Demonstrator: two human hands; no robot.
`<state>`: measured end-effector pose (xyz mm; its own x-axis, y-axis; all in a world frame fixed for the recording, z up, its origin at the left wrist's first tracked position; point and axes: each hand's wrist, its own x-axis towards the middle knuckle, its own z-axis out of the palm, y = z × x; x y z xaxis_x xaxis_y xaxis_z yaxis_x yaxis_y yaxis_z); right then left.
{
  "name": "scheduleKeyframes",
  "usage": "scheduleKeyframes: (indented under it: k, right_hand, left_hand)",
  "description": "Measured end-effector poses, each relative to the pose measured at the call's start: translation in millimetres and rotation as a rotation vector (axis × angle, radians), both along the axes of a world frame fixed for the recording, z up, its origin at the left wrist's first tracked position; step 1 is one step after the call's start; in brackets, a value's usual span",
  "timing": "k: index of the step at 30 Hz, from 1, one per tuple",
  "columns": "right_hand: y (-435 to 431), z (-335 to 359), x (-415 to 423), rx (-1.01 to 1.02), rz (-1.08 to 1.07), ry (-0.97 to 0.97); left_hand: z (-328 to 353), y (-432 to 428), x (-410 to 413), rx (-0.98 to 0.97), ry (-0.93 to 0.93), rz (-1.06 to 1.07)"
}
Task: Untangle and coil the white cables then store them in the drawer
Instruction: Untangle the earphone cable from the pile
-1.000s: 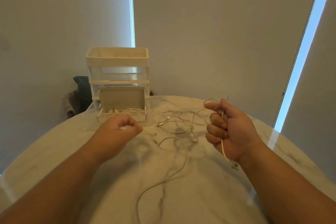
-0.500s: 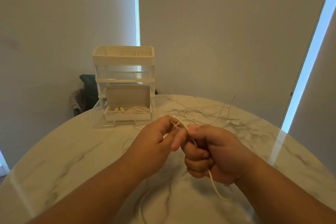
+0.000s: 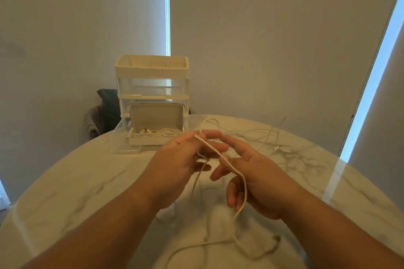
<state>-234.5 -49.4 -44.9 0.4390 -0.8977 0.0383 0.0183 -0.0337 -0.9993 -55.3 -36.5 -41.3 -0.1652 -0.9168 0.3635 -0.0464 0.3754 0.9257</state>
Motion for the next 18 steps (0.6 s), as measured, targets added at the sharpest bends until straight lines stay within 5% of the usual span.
scheduleKeyframes:
  k: [10,15,18]
  right_hand:
    - [9.9,-5.9,20.6,-0.476,-0.378,0.345]
    - [6.7,-8.0,23.6,-0.598,-0.490,0.245]
    - [6.7,-7.9,20.6,-0.504,-0.449,0.186]
  left_hand:
    - [7.7,15.0,-10.6,-0.040,-0.221,-0.067]
    - [7.3,14.4,-11.7,-0.086,-0.157,-0.046]
    - [1.7,6.5,-7.7,-0.159,-0.094,0.184]
